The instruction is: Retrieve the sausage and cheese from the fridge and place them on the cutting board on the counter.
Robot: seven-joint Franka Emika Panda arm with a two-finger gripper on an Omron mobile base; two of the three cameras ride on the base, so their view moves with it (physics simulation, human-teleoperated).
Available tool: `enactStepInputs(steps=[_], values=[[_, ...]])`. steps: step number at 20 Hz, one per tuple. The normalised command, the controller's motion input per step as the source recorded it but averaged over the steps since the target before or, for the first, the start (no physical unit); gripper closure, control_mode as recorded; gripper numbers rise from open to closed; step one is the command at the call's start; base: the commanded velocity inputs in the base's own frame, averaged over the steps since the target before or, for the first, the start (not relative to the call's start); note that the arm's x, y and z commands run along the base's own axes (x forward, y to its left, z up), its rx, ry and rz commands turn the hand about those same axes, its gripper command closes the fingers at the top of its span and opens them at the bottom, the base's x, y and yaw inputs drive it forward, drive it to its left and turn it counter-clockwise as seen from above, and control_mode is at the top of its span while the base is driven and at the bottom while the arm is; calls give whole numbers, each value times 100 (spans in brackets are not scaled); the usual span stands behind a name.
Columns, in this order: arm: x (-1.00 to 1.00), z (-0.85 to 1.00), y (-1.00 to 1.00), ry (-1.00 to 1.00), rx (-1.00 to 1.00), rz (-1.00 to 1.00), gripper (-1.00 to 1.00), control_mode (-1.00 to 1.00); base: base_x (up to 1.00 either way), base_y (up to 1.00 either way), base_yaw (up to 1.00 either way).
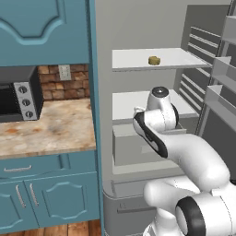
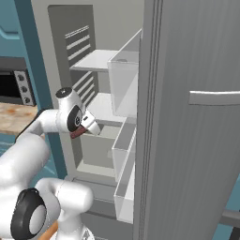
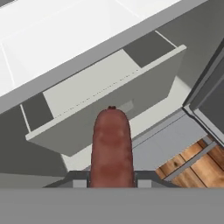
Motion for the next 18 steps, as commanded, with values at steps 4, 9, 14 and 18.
enactStepInputs(steps=[4, 9, 14, 18], values=[[0, 0, 0, 0, 0, 0, 100, -100, 0, 0, 0], [0, 0, 0, 0, 0, 0, 100, -100, 0, 0, 0], [0, 0, 0, 0, 0, 0, 100, 100, 0, 0, 0], [0, 0, 0, 0, 0, 0, 100, 100, -7, 0, 1]])
